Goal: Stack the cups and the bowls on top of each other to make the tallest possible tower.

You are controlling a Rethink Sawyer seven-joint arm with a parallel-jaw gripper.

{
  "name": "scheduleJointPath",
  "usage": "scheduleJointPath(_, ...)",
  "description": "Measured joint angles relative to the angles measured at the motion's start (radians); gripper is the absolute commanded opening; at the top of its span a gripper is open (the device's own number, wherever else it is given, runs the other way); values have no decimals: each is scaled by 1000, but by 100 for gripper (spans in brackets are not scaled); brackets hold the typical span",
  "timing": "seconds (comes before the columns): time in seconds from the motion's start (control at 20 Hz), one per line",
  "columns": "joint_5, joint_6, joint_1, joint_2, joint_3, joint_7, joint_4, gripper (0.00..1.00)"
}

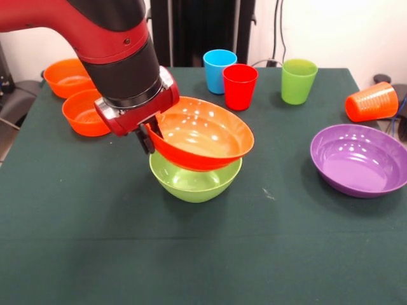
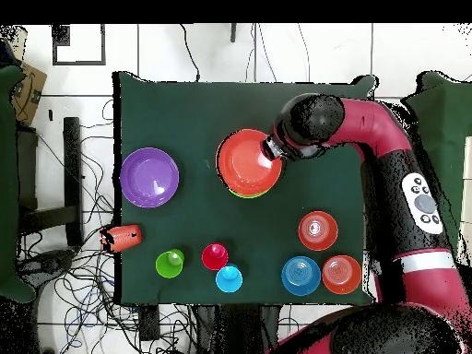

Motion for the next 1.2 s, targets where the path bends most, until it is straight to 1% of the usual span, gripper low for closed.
scheduleJointPath(0.4, 0, 0, -21, -7, 4, 0, 39, 0)
scheduleJointPath(0.65, 2, 0, -35, -4, 11, 0, 45, 0)
scheduleJointPath(0.9, 14, 0, -57, 4, 30, 0, 48, 0)
scheduleJointPath(1.2, 42, 0, -83, 34, 57, 0, 50, 0)
